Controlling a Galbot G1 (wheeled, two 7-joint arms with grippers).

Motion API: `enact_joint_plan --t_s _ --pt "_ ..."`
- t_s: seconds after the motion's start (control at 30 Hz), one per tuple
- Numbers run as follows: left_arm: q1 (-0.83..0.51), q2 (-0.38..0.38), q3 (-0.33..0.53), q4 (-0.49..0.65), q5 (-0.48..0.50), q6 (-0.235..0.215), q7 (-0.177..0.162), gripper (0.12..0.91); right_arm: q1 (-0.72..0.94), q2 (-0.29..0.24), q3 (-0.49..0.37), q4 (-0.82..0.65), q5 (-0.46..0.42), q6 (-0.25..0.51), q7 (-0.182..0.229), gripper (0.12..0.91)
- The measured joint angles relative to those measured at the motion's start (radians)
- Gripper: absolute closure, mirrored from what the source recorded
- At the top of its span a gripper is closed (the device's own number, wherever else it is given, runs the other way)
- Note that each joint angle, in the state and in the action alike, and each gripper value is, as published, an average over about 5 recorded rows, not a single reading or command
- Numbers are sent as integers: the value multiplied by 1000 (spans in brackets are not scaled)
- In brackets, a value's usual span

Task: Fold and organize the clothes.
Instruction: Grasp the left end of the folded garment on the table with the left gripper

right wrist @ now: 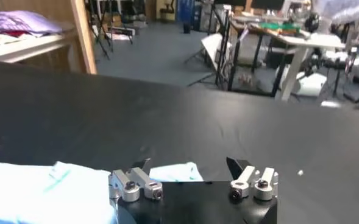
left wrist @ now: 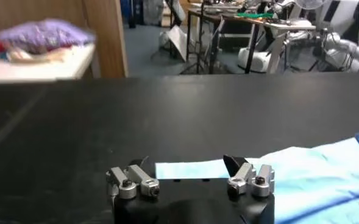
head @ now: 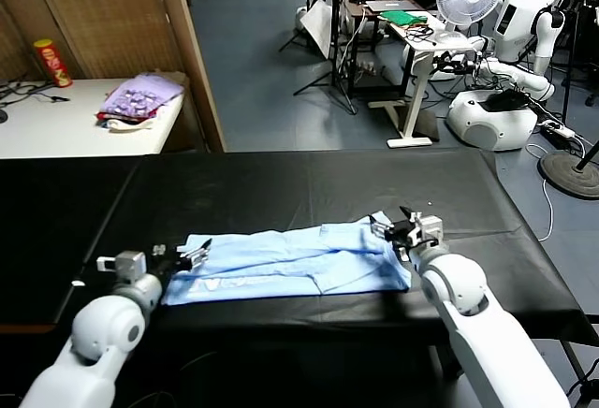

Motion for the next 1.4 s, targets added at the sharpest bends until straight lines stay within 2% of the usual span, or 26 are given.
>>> enact_joint_plan --t_s 0.13,0.27,0.37,0.4,0.5,0.67,0.77,0.9,1.03,1.13,1.23,1.4 --pt "-32 -8 8 55 -2 -5 5 404 9 24 -4 -32 -7 10 -2 448" --pt "-47 -12 10 98 17 -23 3 638 12 47 -6 -53 -23 40 11 678" --pt "-47 -14 10 110 33 -44 -3 801 10 66 -11 -68 -40 80 43 829" --pt "-47 -17 10 112 46 -56 -8 845 10 73 -12 -74 -47 94 54 864" --pt "-51 -28 15 124 118 -105 -31 907 12 95 -16 -93 -68 137 77 903" --pt "-71 -52 34 157 248 -168 -58 899 10 116 -16 -107 -77 171 60 896" --pt "-82 -59 41 173 273 -178 -51 811 -1 111 -11 -94 -78 176 38 840" --pt "-85 -55 41 175 283 -185 -35 597 -22 90 1 -54 -76 174 25 650" --pt "-74 -42 27 157 269 -181 -30 369 -52 62 18 3 -60 168 26 416" --pt "-56 -37 9 132 245 -172 -35 262 -79 46 33 53 -43 167 29 284" --pt "-24 -45 -15 98 196 -153 -53 236 -104 36 43 99 -28 164 30 235" --pt "55 -75 -62 34 133 -137 -72 232 -119 30 43 145 -13 159 28 228"
